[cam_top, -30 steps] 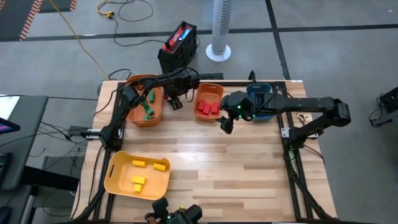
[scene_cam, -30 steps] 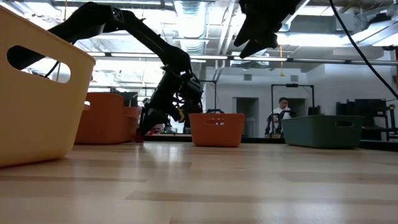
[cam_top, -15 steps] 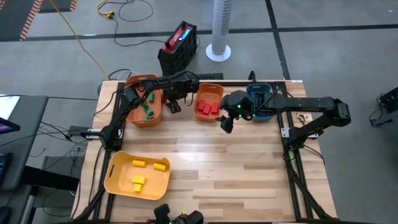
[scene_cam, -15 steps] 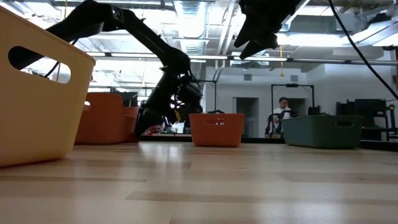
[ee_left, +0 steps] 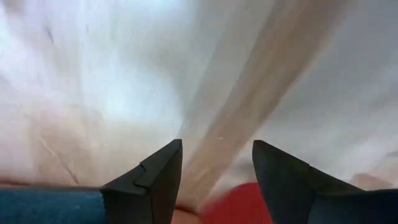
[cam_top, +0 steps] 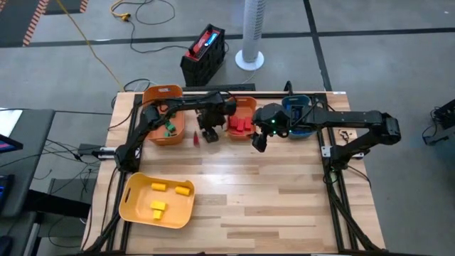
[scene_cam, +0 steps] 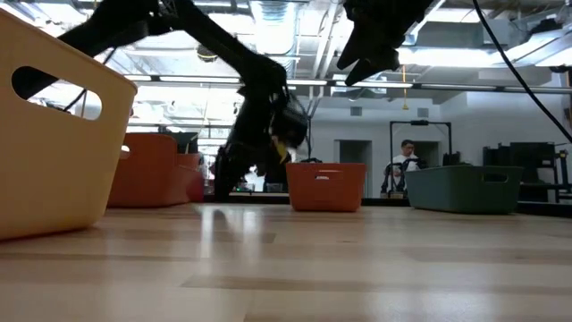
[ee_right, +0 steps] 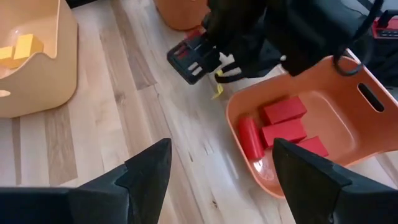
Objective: Sort blocks
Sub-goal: Move the red block, then put the red block into the right orange bin
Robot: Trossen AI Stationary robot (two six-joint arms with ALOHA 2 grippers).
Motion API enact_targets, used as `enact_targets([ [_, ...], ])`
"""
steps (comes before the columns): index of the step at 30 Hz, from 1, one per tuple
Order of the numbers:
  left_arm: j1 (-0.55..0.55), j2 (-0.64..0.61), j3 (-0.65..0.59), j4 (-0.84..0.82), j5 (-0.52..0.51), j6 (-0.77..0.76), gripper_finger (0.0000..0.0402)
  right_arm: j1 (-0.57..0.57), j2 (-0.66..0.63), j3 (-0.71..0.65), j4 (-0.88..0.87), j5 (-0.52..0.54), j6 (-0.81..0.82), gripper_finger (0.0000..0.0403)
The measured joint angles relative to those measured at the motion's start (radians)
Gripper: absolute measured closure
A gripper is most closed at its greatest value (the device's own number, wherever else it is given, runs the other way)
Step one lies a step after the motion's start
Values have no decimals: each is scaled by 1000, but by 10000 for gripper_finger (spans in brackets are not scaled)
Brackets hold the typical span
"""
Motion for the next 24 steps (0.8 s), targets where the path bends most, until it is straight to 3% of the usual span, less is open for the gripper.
enact_targets([
  [2, -18, -20, 5, 11, 5, 2, 212, 0, 0, 0, 0, 0, 0, 113],
  [6, -49, -27, 1, 3, -82, -2, 212, 4, 0, 0, 0, 0, 0, 113],
  [14, -82, -131, 2, -84, -66, -24, 212, 2, 0, 0, 0, 0, -8, 113],
  [18, -152, -187, 3, -164, -39, 84, 212, -10, 0, 0, 0, 0, -35, 113],
  [24, -287, -245, -42, -112, -32, 244, 197, -7, 0, 0, 4, 0, -34, 113],
])
